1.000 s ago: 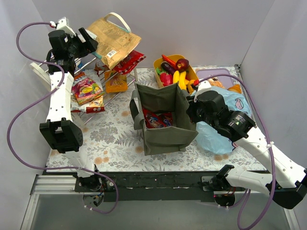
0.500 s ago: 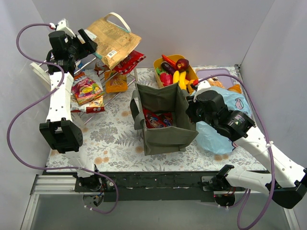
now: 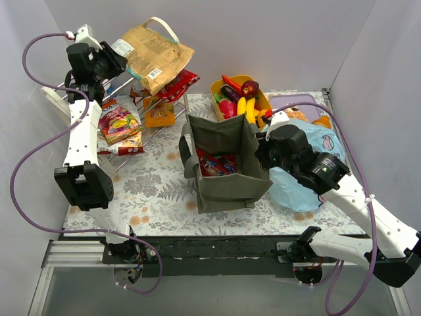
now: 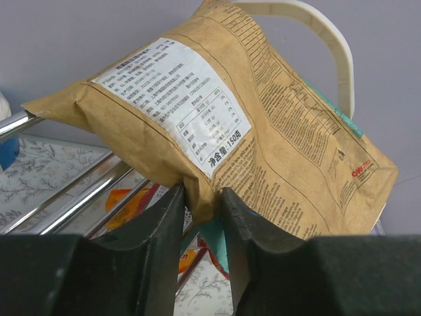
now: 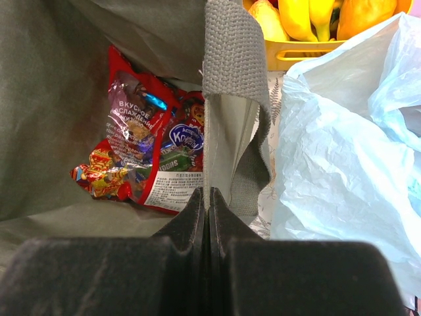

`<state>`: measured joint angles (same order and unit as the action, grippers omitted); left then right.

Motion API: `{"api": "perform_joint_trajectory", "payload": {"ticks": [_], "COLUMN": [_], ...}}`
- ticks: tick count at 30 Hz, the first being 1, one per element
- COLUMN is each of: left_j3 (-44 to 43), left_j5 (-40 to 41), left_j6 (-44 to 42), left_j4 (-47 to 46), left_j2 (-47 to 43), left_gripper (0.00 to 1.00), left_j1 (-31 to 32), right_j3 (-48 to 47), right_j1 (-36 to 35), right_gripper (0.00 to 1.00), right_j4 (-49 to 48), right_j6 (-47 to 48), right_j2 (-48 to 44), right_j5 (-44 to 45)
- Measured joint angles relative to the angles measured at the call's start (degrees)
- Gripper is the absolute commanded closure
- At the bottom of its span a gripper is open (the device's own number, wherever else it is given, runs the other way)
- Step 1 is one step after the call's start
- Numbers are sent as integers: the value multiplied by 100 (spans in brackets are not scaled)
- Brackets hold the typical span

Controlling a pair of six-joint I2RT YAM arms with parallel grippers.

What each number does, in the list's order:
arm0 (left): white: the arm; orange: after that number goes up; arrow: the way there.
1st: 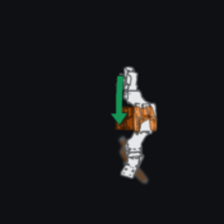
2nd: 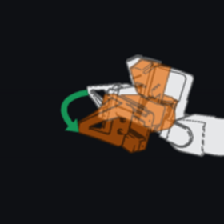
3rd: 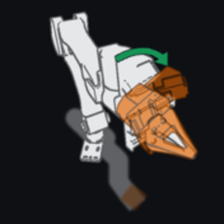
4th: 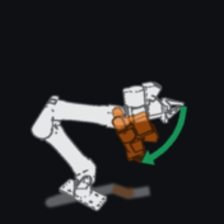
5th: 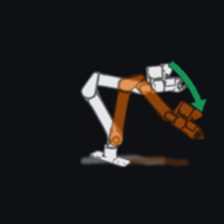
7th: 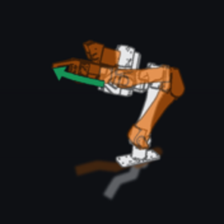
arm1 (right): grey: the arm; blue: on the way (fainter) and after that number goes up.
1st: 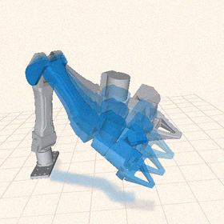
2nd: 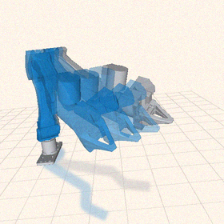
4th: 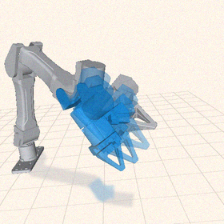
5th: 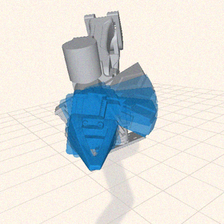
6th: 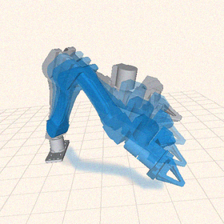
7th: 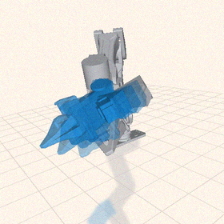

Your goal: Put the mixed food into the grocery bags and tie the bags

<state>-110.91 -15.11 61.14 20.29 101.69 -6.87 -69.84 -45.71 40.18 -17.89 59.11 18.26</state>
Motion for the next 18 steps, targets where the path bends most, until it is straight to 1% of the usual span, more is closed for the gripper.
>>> {"api": "perform_joint_trajectory", "payload": {"ticks": [1,4,7,8,9,18], "left_j3": [55,254,485,564,654,734], "left_j5": [-20,-98,-203,-225,-256,-656], "left_j6": [24,127,170,170,168,118], "left_j4": [-122,-483,-890,-1032,-1182,-2505], "left_j2": [-4,-24,-33,-55,-92,-472], "left_gripper": [88,100,100,100,100,100], "left_j1": [0,-2,0,2,9,363], "right_j3": [13,26,26,26,26,-232], "right_j1": [0,0,0,0,0,0], "right_gripper": [98,98,96,91,89,86], "right_j4": [-4,-7,-4,-4,-4,48], "right_j6": [-2,-2,0,2,4,179], "right_j2": [-11,-26,-26,-26,-26,114], "right_j5": [2,11,22,20,20,0]}}
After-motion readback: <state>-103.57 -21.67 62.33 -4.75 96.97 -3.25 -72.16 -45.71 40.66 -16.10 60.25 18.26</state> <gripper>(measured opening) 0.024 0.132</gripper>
